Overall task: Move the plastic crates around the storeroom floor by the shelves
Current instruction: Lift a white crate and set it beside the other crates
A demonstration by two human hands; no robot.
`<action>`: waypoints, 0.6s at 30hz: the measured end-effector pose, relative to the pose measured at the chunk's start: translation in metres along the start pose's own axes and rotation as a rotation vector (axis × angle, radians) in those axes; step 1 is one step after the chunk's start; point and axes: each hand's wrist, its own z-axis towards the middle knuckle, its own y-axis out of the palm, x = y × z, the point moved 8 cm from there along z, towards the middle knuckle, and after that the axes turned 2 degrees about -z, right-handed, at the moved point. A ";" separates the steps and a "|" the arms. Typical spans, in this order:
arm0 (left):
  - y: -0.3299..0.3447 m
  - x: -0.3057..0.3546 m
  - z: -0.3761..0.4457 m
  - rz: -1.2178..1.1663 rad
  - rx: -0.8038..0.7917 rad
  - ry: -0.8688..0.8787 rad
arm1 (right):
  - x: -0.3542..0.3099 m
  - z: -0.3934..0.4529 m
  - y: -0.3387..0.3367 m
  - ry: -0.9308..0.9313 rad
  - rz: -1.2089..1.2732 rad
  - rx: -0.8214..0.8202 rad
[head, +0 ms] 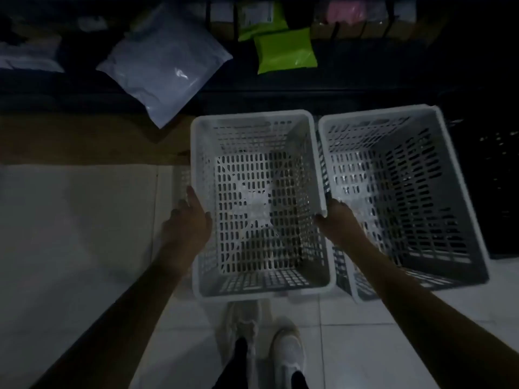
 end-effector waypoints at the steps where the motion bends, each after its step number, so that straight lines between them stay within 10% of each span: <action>1: 0.011 -0.003 0.009 -0.006 -0.015 -0.018 | 0.004 0.010 0.010 0.002 0.010 0.006; 8: 0.066 -0.017 0.037 -0.045 0.001 -0.025 | 0.000 0.032 0.023 -0.019 -0.320 0.167; 18: 0.069 -0.038 0.051 -0.260 -0.124 -0.055 | 0.005 0.042 0.027 -0.005 -0.133 0.161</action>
